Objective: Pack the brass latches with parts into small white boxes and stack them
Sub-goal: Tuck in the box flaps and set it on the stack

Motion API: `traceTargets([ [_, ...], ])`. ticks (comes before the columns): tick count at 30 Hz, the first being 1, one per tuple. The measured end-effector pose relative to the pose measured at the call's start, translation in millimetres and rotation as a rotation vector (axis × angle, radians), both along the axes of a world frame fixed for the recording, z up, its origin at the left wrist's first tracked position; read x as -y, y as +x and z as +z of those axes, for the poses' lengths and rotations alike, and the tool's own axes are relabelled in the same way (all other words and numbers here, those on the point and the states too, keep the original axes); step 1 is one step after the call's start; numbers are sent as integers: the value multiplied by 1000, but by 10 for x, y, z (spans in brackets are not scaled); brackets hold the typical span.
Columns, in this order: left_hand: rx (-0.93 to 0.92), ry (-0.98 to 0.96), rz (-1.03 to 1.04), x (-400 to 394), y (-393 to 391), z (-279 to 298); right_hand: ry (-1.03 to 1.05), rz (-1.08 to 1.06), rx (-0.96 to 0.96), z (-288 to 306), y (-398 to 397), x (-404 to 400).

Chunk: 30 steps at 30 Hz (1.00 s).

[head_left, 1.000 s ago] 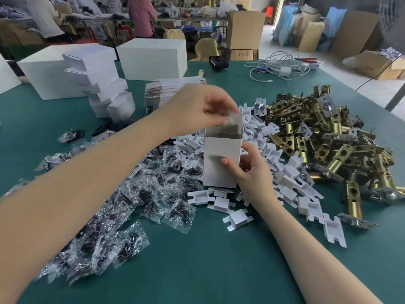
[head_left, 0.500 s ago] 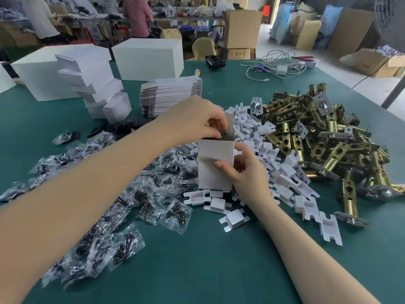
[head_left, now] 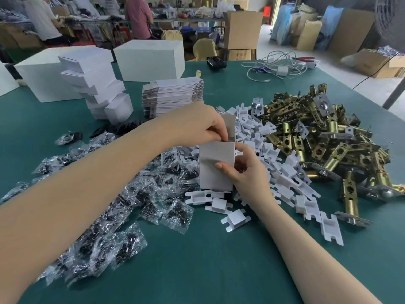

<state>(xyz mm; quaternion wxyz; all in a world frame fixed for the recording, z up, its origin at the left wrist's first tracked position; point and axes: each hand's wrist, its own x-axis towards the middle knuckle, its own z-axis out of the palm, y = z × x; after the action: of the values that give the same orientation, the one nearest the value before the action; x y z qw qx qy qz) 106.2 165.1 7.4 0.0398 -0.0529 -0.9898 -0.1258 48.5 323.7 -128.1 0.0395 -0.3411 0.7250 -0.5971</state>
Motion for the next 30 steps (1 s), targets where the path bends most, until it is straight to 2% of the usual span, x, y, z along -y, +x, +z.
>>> traceTargets([
  [4,107,-58,22,-58,47,23,1,-7,5,-13,-4,3],
  [7,87,-72,56,-103,108,-9,3,-4,14,-8,3,6],
  [10,-9,-165,99,-161,176,-103,4,1,21,-5,5,9],
  [14,-266,-204,197,-178,272,-291,17,7,18,-15,5,8],
  [16,-418,-23,284,-204,303,-386,19,4,23,-18,1,7],
  [18,-544,266,378,-247,316,-510,15,5,30,-23,-6,4],
  [20,-500,570,420,-269,323,-654,19,7,34,-31,-11,6],
  [22,-416,786,403,-284,326,-796,6,6,32,-35,-11,10],
  [25,-534,973,335,-290,323,-946,-21,-1,53,-39,-20,19],
  [30,-704,1035,347,-362,298,-1154,-87,1,2,23,33,6],
])
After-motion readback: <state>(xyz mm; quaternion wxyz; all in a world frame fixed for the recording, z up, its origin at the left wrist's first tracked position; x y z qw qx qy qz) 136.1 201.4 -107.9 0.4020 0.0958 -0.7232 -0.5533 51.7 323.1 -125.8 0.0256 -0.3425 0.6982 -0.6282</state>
